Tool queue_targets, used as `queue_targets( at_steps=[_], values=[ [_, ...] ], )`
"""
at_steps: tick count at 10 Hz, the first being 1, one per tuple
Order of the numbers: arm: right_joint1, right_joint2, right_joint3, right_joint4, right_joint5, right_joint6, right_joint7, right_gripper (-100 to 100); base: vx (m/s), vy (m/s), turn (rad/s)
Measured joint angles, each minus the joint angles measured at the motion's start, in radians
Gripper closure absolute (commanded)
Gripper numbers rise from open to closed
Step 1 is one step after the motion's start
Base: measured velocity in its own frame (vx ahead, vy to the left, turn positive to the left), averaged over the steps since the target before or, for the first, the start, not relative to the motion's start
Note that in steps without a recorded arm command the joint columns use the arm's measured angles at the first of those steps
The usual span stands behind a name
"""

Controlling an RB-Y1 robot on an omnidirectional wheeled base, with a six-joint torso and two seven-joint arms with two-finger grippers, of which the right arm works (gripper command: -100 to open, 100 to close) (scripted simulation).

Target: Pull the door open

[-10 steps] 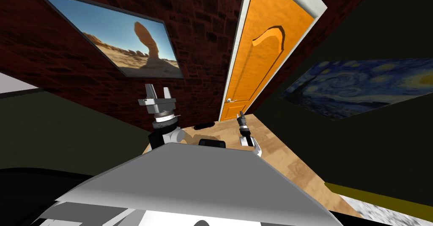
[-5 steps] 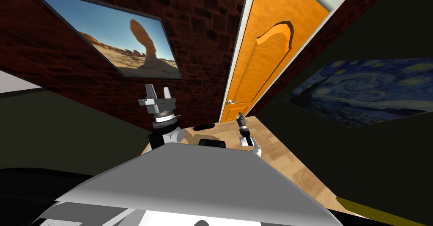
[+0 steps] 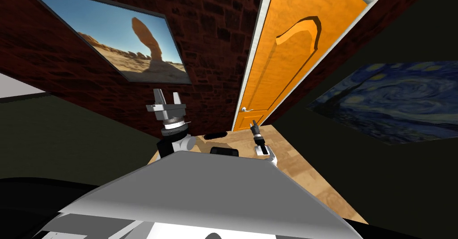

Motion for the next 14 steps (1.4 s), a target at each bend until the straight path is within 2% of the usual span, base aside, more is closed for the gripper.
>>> queue_targets(
  at_steps=[5, 7, 12, 14],
  values=[
    [-0.036, -0.024, 0.0, 0.105, 0.016, -0.02, -0.03, -100, 0.079, -0.047, 0.059],
    [-0.054, -0.028, 0.0, 0.151, 0.022, -0.031, -0.036, -100, 0.094, -0.053, 0.063],
    [-0.098, -0.057, 0.0, 0.278, 0.04, -0.056, -0.071, -100, 0.102, -0.064, 0.074],
    [-0.107, -0.066, 0.001, 0.309, 0.047, -0.059, -0.084, -100, 0.087, -0.04, 0.047]
  ],
)
